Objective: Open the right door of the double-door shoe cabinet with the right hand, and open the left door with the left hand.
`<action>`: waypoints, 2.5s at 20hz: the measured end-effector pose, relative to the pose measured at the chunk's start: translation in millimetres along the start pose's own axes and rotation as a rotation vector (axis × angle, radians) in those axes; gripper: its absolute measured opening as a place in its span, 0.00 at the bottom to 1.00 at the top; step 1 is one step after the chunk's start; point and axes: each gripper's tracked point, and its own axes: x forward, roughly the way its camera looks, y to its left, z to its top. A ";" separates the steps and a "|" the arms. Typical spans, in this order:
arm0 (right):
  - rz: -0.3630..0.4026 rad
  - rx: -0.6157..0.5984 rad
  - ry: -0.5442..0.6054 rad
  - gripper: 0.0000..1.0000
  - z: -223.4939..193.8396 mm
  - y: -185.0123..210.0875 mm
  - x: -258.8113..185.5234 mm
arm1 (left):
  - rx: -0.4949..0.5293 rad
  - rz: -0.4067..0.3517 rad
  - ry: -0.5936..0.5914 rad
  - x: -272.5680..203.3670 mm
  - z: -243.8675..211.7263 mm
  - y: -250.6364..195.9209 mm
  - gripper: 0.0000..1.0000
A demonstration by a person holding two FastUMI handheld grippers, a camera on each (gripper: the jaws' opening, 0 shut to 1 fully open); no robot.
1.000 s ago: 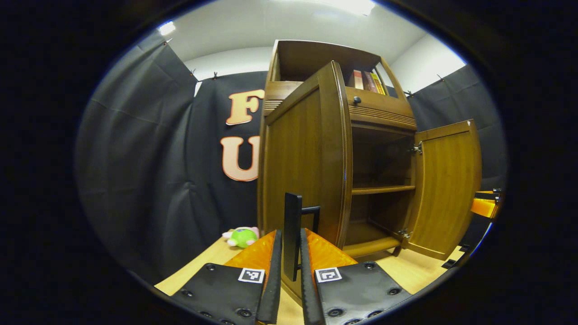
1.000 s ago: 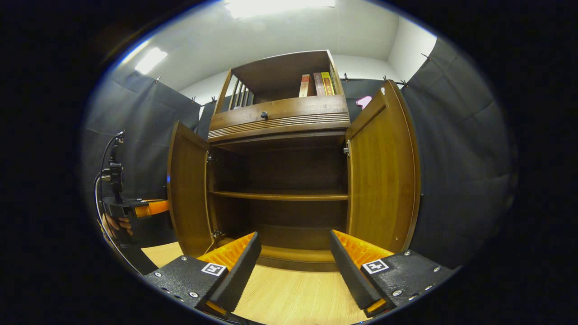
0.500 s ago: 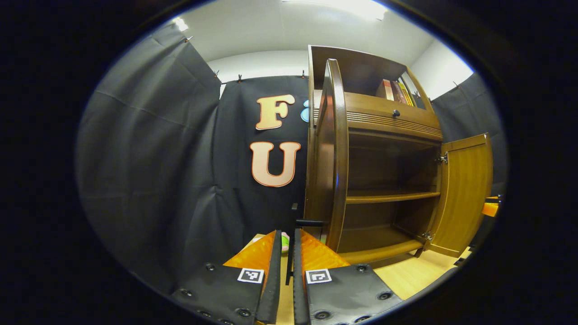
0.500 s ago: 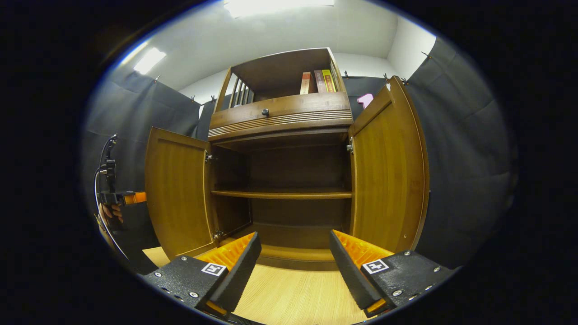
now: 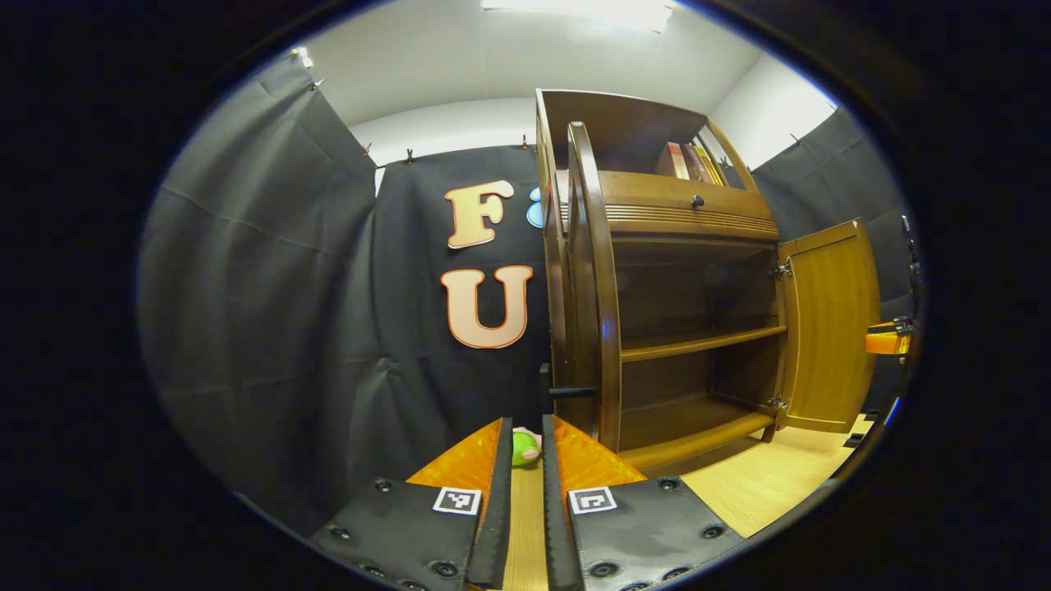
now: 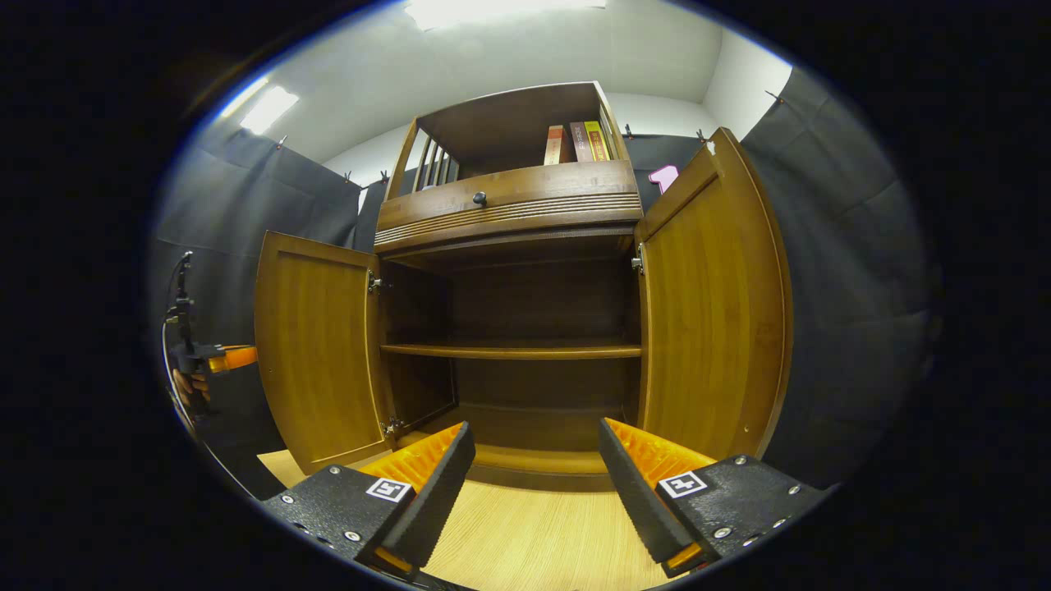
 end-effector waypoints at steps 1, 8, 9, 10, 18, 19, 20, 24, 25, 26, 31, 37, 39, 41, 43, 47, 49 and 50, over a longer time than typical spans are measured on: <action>0.000 -0.002 0.001 0.93 -0.4 -1.3 3.9 | -0.002 0.004 -0.009 -12.4 2.3 -2.8 0.22; 0.044 0.015 -0.013 0.94 1.3 5.7 21.8 | 0.002 -0.049 -0.016 -11.8 28.1 -108.8 0.20; 0.036 0.012 -0.020 0.94 3.6 4.2 23.0 | 0.012 -0.059 -0.035 -6.3 33.8 -126.6 0.20; 0.027 0.002 -0.025 0.94 5.4 2.1 24.5 | 0.026 -0.064 -0.060 1.4 40.2 -143.0 0.19; -0.064 -0.041 -0.061 0.94 2.1 -6.4 38.5 | 0.063 -0.090 -0.124 65.7 29.6 -238.5 0.24; -0.070 -0.031 -0.070 0.94 3.3 -8.8 37.8 | 0.077 -0.054 -0.151 67.7 33.2 -233.9 0.40; -0.076 -0.023 -0.077 0.94 4.2 -11.0 37.2 | 0.085 -0.032 -0.173 66.1 34.5 -230.1 0.49; -0.120 -0.009 -0.076 0.94 1.9 -25.0 34.4 | 0.076 -0.040 -0.168 64.9 23.3 -234.0 0.85; -0.123 -0.009 -0.071 0.94 0.9 -25.7 34.3 | 0.069 -0.051 -0.147 64.6 18.0 -236.0 0.90; -0.124 -0.010 -0.068 0.94 -0.7 -25.3 33.3 | 0.061 -0.048 -0.131 64.9 13.0 -232.4 0.95; -0.108 -0.017 -0.058 0.94 -0.7 -17.0 37.3 | -0.008 0.002 -0.085 74.8 2.3 -206.6 0.95; -0.123 0.013 -0.077 0.93 8.2 -21.1 38.4 | 0.021 0.054 -0.113 77.7 16.0 -185.9 0.97; -0.130 0.009 -0.071 0.94 7.1 -23.1 38.7 | -0.001 0.036 -0.111 79.0 16.1 -189.0 0.96; -0.134 0.017 -0.073 0.94 7.8 -23.6 39.6 | -0.019 0.031 -0.105 80.1 13.7 -189.2 0.98; -0.128 0.018 -0.067 0.94 6.0 -21.8 39.2 | -0.023 0.036 -0.097 80.8 10.0 -186.7 0.97; -0.129 0.016 -0.059 0.94 3.0 -21.3 38.8 | -0.023 0.046 -0.085 83.1 4.6 -184.1 0.97; -0.122 0.014 -0.053 0.94 0.7 -18.8 39.6 | -0.026 0.043 -0.086 84.1 4.2 -184.7 0.97; -0.118 0.009 -0.051 0.97 -0.6 -18.2 39.7 | -0.026 0.040 -0.084 84.1 2.9 -185.8 0.97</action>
